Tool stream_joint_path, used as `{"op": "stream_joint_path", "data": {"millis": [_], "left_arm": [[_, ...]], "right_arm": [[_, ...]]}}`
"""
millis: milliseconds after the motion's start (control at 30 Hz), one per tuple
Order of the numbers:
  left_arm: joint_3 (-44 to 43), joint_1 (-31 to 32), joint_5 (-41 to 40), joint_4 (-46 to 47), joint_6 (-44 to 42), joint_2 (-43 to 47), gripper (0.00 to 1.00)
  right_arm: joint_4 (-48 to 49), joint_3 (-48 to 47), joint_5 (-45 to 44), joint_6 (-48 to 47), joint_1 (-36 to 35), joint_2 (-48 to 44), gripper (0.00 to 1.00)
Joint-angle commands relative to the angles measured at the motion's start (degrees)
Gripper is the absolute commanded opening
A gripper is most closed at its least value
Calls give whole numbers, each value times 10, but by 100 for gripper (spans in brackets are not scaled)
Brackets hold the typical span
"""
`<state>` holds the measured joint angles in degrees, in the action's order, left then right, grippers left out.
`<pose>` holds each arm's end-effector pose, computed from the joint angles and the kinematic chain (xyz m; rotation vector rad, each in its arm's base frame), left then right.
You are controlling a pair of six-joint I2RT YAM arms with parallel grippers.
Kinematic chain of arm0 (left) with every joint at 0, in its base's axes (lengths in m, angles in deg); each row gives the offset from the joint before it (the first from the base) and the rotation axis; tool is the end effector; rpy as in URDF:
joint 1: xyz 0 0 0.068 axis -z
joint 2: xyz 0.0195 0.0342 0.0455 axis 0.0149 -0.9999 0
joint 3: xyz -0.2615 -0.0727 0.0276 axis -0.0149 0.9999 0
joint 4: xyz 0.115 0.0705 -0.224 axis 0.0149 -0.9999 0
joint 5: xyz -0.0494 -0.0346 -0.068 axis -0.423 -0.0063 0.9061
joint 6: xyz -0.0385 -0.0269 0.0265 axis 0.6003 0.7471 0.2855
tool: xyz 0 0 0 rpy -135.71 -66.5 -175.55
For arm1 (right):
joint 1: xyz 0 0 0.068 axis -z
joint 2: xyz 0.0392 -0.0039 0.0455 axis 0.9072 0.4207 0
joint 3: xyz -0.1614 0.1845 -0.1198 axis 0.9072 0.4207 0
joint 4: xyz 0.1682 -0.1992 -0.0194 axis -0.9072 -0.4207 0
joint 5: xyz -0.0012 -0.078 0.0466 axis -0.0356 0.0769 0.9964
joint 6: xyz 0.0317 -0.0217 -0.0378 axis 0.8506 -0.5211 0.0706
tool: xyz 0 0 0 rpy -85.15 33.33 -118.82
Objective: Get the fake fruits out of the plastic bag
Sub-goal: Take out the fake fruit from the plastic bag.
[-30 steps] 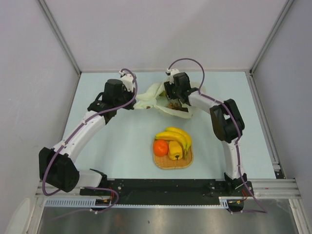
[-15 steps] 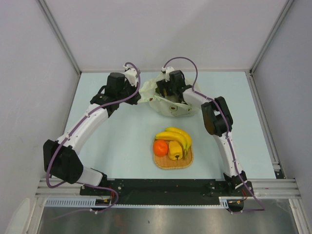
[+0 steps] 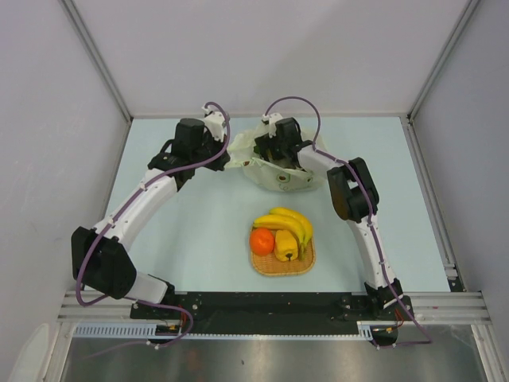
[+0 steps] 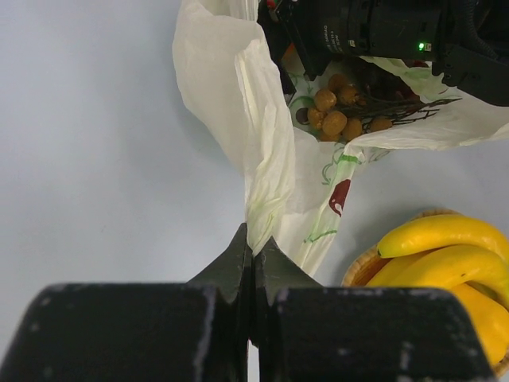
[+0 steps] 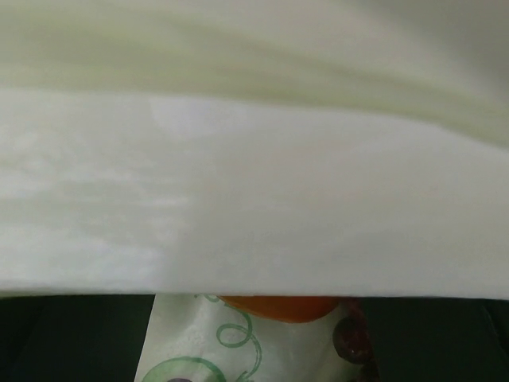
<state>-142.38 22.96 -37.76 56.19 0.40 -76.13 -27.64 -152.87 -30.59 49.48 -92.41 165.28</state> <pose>0.3013 -0.1289 0.3324 0.4671 2.1095 -0.4333 0.4863 0.2529 0.1531 -0.6283 2.1062 0.2814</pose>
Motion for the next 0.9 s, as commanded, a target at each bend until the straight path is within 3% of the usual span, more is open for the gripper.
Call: {"op": "stream_joint_path", "data": {"millis": [0,200,367,533,600,633,767,867], "left_arm": [[-20,1,-1,13,-24,3,0],[-16,1,-24,12,-50,9,0],[-6,-3,-42,11,-55,11,0],[3,-4,-44,11,-68,16,0],[10,-4,-44,12,-75,18,0],[13,-4,-46,12,-85,20,0],[35,-2,-63,2,-112,22,0],[70,8,-96,0,-147,30,0]], "right_arm": [[-22,14,32,-28,5,-17,100],[-19,12,-2,-73,2,-10,100],[-30,11,23,-130,3,-10,98],[-29,21,35,-134,4,-16,85],[-31,25,47,-142,3,-22,76],[-32,25,50,-141,6,-23,65],[-43,49,81,-118,14,-65,48],[-39,105,87,-91,16,-96,45]]}}
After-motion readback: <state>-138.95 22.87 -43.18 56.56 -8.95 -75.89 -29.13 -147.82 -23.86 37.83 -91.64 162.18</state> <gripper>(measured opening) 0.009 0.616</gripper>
